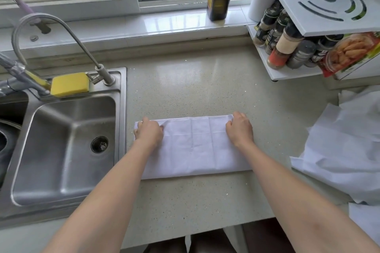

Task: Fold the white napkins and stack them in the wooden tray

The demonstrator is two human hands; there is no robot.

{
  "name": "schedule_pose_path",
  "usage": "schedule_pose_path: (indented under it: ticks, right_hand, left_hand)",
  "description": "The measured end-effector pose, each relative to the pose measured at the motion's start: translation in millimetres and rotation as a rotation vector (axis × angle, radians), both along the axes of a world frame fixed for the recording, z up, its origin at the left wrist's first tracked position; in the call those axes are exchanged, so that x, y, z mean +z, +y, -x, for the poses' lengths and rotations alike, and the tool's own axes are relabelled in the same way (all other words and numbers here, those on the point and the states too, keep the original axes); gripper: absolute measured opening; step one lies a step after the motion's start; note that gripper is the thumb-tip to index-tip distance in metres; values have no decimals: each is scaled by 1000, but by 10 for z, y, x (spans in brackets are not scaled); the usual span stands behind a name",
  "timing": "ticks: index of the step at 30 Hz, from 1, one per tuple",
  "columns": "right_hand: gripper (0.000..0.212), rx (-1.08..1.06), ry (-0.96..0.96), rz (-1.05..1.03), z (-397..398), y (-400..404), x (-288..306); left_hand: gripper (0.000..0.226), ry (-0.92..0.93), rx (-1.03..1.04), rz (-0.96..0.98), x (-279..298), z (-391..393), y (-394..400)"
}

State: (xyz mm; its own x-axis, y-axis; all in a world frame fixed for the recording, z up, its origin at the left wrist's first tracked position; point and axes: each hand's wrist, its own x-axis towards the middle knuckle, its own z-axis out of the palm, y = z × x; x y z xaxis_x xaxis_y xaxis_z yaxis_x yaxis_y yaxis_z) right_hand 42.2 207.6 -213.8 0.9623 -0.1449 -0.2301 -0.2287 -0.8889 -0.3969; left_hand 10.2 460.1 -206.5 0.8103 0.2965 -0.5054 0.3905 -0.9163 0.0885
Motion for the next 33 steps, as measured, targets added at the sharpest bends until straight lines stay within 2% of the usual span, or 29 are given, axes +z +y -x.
schedule_pose_path:
  ticks: [24,30,33]
  right_hand:
    - [34,-50,42,69,-49,64,-73]
    - [31,-79,22,79,-58,78,-79]
    - [26,-64,-8,90,-49,71,-91]
  left_hand:
    - [47,53,71,-53,54,-76,-75]
    - [47,32,175,-7,66,-114,-65]
    - [41,-70,276,33,57,-109,-68]
